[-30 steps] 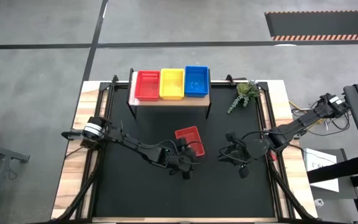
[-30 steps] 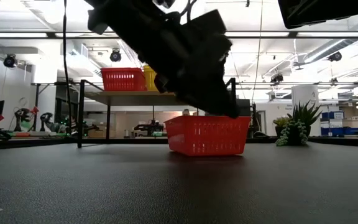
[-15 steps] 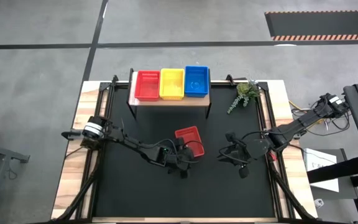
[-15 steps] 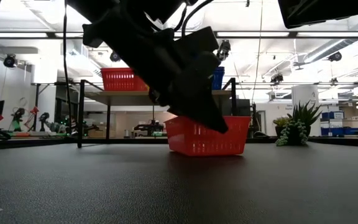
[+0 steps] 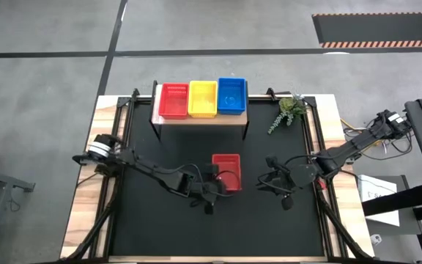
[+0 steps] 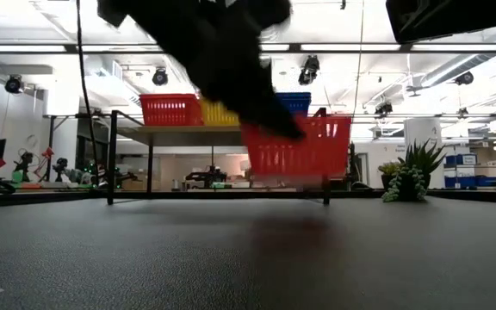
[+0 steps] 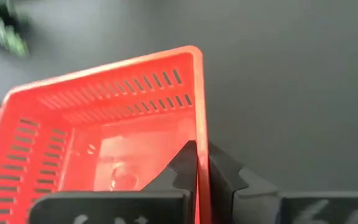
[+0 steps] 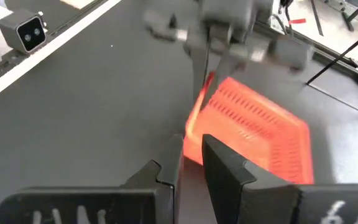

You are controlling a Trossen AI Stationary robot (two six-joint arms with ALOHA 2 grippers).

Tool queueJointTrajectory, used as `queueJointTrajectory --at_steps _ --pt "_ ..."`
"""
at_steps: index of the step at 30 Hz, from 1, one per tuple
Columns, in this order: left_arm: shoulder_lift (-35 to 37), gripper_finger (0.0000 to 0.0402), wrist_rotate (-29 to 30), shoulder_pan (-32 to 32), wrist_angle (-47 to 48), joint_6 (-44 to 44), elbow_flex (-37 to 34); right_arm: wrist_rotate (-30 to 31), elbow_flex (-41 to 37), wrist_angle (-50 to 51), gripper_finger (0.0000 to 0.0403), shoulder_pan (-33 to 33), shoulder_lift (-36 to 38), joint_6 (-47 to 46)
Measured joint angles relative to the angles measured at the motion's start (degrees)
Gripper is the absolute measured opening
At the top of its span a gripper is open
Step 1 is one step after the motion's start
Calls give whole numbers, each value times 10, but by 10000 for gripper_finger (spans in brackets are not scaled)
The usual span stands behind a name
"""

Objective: Stack baskets on shelf by color
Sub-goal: Stack the red bin on top of the red bin on the shelf

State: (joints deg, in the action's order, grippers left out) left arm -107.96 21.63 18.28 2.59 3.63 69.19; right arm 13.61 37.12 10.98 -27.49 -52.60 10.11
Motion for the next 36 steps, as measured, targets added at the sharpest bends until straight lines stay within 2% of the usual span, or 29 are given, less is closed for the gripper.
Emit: queueJointTrajectory --at_steps 10,17,20,26,31,36 --pt "137 0 2 44 47 -164 -17 -1 -47 -103 52 0 0 -1" --pt "261 0 5 51 162 -213 -22 -1 -72 -160 52 0 0 21" --pt "317 0 29 40 209 -236 -22 -1 -71 -164 52 0 0 25" --pt "418 0 32 -12 303 -241 -23 0 -71 -163 52 0 0 28" --pt "474 0 22 -82 320 -269 -28 0 -71 -164 52 0 0 43" --pt "485 0 -73 -189 320 -310 -29 0 -71 -164 52 0 0 50"
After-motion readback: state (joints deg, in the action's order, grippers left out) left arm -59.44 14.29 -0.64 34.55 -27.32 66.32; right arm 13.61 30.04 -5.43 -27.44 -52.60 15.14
